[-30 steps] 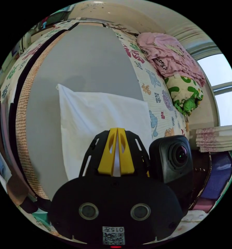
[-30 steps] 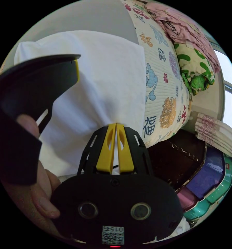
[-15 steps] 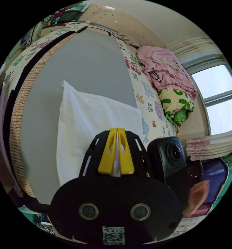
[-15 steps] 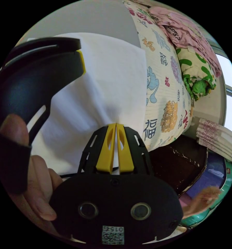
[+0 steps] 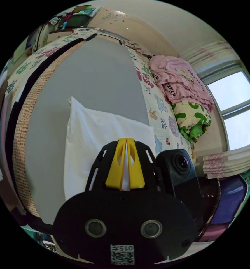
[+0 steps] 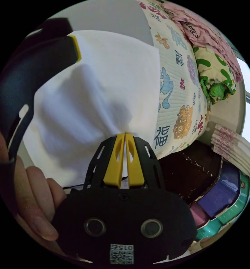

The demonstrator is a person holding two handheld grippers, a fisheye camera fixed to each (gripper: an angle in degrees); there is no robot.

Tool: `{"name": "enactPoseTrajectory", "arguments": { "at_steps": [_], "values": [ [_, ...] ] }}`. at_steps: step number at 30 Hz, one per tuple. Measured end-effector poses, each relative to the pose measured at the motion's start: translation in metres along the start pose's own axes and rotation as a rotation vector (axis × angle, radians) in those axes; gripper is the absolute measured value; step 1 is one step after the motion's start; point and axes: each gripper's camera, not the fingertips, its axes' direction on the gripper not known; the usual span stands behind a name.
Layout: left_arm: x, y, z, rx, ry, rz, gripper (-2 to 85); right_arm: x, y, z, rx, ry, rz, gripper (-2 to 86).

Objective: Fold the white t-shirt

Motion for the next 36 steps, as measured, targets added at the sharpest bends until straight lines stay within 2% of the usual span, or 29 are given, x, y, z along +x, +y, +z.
{"name": "enactPoseTrajectory", "arguments": {
  "at_steps": [18,36],
  "values": [
    [0.007,-0.012,0.014,-0.003,0.018,0.009,-0.4,-0.080,-0.014,-0.059,-0.016,-0.007,0.010,-0.7],
    [0.019,-0.013,0.040,0.022,0.011,0.032,-0.4,-0.185,-0.017,-0.162,0.034,-0.017,0.025,-0.7]
  ]
}}
